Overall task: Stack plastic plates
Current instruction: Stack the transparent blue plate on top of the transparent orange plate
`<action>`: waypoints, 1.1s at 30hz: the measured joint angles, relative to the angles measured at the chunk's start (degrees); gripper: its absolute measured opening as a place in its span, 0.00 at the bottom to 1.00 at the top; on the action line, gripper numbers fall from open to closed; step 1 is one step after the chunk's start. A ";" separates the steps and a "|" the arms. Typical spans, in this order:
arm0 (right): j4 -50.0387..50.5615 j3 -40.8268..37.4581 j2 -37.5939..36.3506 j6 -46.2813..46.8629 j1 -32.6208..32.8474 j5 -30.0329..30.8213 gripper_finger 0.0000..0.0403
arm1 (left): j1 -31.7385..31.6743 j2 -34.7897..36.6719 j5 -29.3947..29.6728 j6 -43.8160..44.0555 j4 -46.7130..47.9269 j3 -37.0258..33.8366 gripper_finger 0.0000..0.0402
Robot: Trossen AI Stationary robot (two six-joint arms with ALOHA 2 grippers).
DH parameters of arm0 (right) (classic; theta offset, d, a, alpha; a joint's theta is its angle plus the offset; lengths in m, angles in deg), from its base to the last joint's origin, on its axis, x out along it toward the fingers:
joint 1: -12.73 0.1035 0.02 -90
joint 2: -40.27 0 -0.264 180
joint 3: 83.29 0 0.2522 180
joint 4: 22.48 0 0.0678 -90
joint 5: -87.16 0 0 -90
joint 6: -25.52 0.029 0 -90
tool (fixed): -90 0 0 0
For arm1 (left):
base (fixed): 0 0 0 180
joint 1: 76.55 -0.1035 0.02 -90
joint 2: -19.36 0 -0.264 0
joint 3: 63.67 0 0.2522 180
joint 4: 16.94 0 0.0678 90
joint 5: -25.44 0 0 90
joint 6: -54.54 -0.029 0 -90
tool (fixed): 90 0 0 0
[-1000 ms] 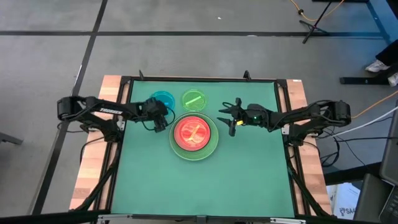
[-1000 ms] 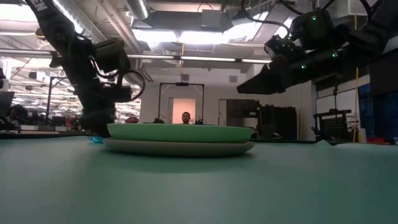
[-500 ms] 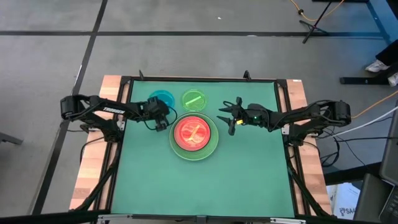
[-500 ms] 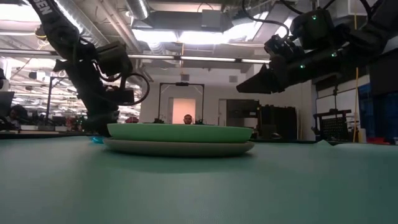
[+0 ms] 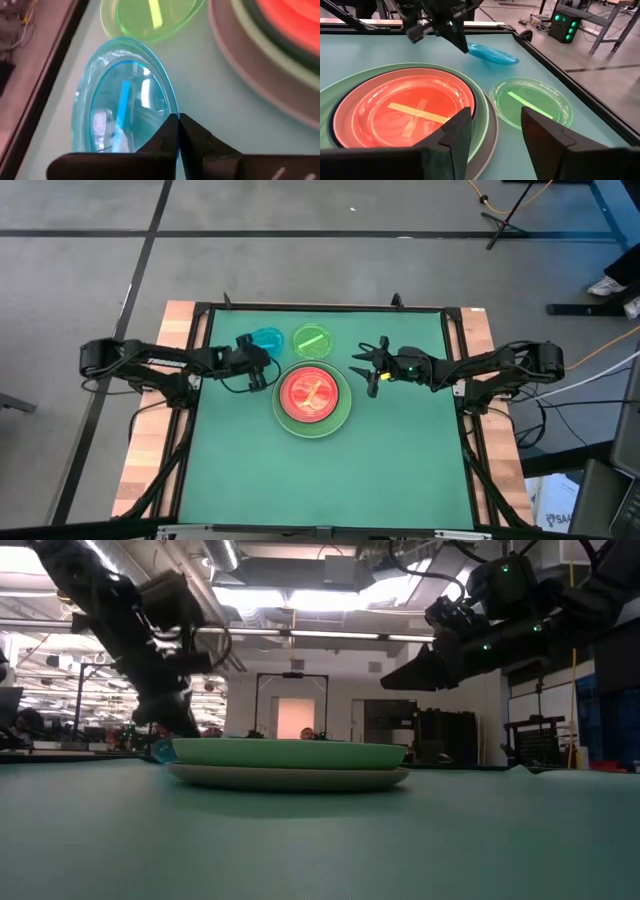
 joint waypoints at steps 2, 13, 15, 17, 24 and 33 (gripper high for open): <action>-0.17 0.00 0.00 -0.01 0.00 0.00 0.41 | 1.20 1.98 -0.19 0.04 -0.06 0.00 0.00; -0.28 0.02 0.00 0.00 0.00 0.02 0.41 | 8.51 8.62 -3.99 0.17 -3.49 0.07 0.00; -0.28 0.04 0.02 0.00 0.01 0.05 0.41 | 10.04 8.84 -4.82 0.17 -5.43 0.11 0.00; -0.28 0.04 0.00 0.00 0.00 0.06 0.41 | 11.71 8.87 -5.01 -0.20 -7.56 0.11 0.00; -0.20 0.04 0.02 0.02 0.02 0.00 0.41 | 17.29 8.89 -6.56 -3.09 -14.57 0.15 0.00; -0.46 0.04 0.02 0.02 0.00 0.00 0.41 | 20.96 8.89 -15.48 -4.35 -20.04 0.15 0.00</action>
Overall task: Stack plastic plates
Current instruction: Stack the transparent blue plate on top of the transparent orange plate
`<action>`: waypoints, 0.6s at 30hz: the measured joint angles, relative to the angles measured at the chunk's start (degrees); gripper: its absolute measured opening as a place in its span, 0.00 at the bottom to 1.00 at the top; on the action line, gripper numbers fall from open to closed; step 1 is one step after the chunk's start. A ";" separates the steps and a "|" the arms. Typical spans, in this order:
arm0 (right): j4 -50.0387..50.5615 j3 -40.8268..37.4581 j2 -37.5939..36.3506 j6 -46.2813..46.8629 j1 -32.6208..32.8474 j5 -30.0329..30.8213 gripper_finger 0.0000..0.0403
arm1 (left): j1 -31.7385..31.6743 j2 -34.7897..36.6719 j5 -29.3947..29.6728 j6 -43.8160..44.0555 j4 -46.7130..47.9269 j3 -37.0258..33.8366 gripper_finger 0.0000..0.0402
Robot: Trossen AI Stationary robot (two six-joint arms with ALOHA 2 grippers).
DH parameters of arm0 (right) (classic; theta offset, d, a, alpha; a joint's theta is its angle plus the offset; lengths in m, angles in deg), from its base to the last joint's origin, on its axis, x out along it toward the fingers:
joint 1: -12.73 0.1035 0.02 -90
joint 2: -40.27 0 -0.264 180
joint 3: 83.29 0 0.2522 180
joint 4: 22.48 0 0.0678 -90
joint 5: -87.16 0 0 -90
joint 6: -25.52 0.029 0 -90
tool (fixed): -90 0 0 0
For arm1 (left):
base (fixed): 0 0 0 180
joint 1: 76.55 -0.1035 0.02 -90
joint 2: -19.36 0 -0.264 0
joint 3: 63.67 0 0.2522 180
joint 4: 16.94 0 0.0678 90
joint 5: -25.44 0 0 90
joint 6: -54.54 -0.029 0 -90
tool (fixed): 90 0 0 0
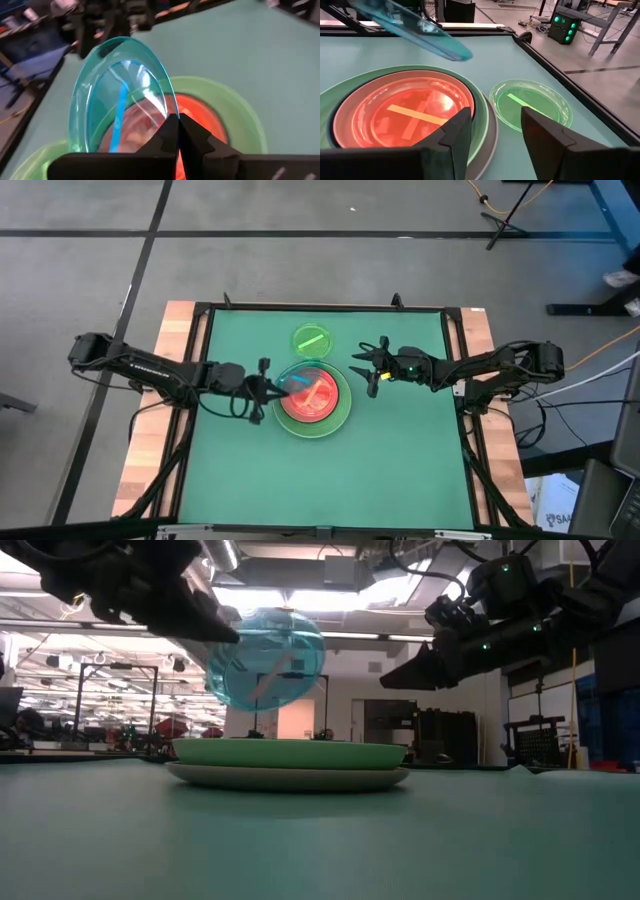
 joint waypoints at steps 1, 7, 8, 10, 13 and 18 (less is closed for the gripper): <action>-0.07 0.00 0.00 0.00 0.00 0.00 0.41 | 0.19 0.00 -1.02 0.02 -0.35 0.00 0.00; -0.28 0.00 0.00 0.00 0.00 -0.02 0.41 | 0.78 0.00 -3.18 0.09 -1.32 0.00 0.00; -0.28 0.00 0.00 0.00 0.00 -0.02 0.41 | 0.78 -0.02 -3.18 0.08 -1.32 0.00 0.00; -0.28 0.00 0.00 0.00 0.00 0.00 0.41 | 0.78 -0.65 -3.18 0.09 -1.83 0.00 0.00; -0.30 0.00 0.00 0.00 0.02 -0.02 0.41 | 0.77 -2.59 -3.81 0.20 -3.38 0.02 0.00; -0.28 0.00 0.00 0.00 0.00 -0.02 0.41 | 0.76 -7.38 -4.39 0.24 -6.22 0.11 0.00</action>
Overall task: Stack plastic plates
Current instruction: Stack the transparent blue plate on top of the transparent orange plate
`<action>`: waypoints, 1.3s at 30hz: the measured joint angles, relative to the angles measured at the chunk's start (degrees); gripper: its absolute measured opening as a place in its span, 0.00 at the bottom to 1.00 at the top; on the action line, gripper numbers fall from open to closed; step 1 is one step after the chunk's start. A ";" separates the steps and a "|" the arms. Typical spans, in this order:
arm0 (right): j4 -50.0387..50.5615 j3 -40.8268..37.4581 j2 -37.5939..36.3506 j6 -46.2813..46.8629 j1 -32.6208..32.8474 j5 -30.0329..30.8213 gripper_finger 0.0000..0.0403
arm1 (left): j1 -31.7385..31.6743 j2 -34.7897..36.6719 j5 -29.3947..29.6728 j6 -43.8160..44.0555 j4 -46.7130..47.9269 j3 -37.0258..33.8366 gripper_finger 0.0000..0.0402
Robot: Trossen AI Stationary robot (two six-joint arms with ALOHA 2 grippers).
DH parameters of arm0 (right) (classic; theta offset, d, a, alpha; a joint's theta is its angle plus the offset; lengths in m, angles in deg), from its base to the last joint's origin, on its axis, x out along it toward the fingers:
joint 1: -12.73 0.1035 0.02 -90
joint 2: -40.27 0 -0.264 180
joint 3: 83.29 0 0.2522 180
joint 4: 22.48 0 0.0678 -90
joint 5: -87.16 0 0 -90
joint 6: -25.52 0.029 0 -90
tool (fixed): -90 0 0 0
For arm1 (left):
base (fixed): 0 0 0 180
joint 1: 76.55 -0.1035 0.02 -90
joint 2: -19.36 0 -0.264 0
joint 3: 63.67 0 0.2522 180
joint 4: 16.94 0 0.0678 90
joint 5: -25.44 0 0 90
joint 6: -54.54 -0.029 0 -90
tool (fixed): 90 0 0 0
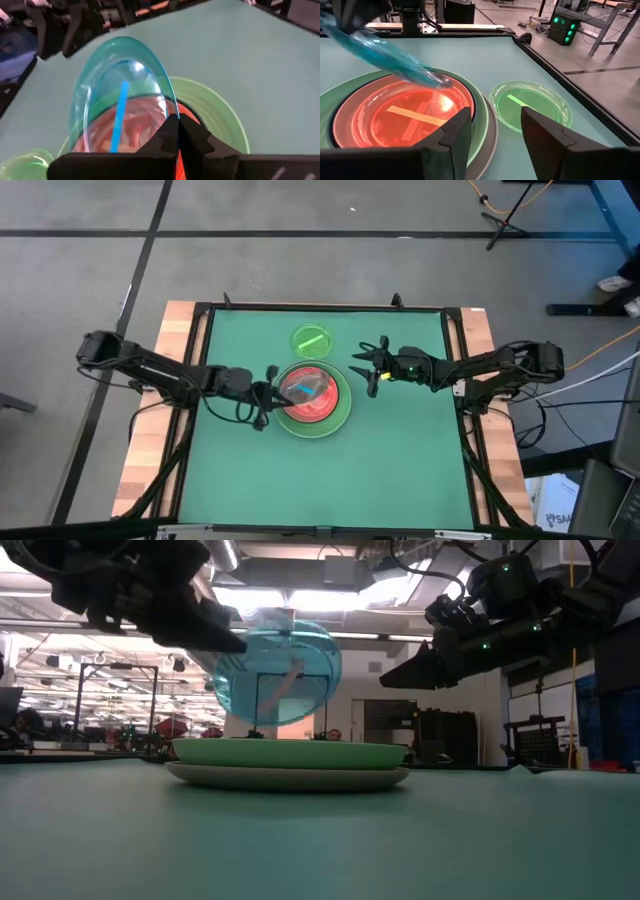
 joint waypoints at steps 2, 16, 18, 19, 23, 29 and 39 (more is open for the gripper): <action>0.02 0.00 0.00 0.00 0.00 0.00 0.41 | -0.05 -1.33 0.37 0.10 0.13 0.00 0.00; 0.07 0.00 0.00 0.02 0.01 -0.01 0.41 | -0.92 -7.89 0.05 1.29 -2.91 -0.02 0.00; 0.12 0.00 0.00 0.02 0.00 -0.01 0.41 | -1.63 -9.93 0.01 1.29 -4.90 -0.02 0.00; 0.12 0.00 0.00 0.02 0.02 0.00 0.41 | -1.96 -10.87 0.01 1.29 -5.33 -0.02 0.00; 0.11 0.00 0.00 0.02 0.01 0.00 0.41 | -2.98 -12.80 0.10 1.29 -5.46 -0.02 0.01; 0.11 0.00 0.00 0.02 0.01 0.00 0.41 | -3.24 -12.91 0.25 1.25 -5.50 -0.02 0.08; 0.20 0.00 0.00 0.02 0.00 0.00 0.41 | -3.24 -10.77 0.21 2.68 -4.18 -0.09 0.32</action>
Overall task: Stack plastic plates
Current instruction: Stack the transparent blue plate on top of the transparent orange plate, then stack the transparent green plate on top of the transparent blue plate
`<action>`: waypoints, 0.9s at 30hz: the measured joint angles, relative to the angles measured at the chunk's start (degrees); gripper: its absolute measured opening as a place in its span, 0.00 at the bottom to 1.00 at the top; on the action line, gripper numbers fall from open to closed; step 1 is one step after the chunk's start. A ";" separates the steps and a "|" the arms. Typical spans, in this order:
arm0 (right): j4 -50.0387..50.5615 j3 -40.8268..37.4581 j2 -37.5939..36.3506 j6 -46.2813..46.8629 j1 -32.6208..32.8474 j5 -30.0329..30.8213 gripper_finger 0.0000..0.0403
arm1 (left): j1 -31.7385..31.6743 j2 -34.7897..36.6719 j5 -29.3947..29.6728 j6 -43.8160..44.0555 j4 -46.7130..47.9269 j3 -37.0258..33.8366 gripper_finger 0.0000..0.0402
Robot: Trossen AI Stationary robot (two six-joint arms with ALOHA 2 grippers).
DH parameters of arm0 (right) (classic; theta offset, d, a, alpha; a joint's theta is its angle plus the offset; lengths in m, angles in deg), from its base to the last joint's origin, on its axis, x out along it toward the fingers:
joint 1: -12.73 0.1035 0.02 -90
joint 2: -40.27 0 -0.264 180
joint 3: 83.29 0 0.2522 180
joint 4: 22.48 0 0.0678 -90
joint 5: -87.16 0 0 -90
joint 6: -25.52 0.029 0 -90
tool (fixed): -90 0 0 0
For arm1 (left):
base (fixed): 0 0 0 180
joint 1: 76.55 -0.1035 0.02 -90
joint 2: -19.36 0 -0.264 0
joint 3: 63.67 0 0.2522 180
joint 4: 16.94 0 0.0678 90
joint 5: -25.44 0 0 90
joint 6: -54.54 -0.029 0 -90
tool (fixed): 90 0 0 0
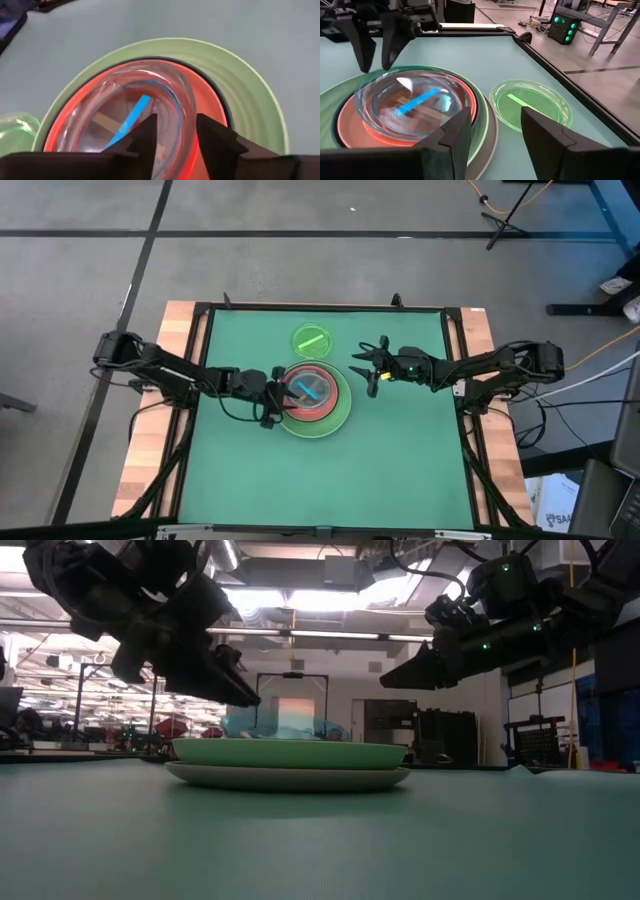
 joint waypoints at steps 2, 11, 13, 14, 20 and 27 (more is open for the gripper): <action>0.05 0.00 0.00 0.00 0.01 0.00 0.41 | 0.00 2.13 -0.53 0.60 2.10 -0.03 0.36; 0.24 0.00 0.00 -0.02 0.00 0.16 0.41 | -2.55 13.00 7.74 0.29 3.89 -0.02 0.39; 0.26 0.00 0.00 -0.02 0.02 0.71 0.41 | -5.13 13.46 12.31 1.32 3.44 -0.02 0.39; 0.26 0.00 0.00 -0.02 0.01 0.86 0.41 | -6.86 13.45 13.76 2.43 3.43 -0.02 0.39; 0.27 0.00 0.00 -0.02 0.01 0.99 0.41 | -20.77 10.84 12.86 11.95 3.64 0.89 0.39; 0.34 0.00 0.00 -0.20 0.00 1.06 0.41 | -34.42 1.20 5.00 16.06 11.93 9.53 0.39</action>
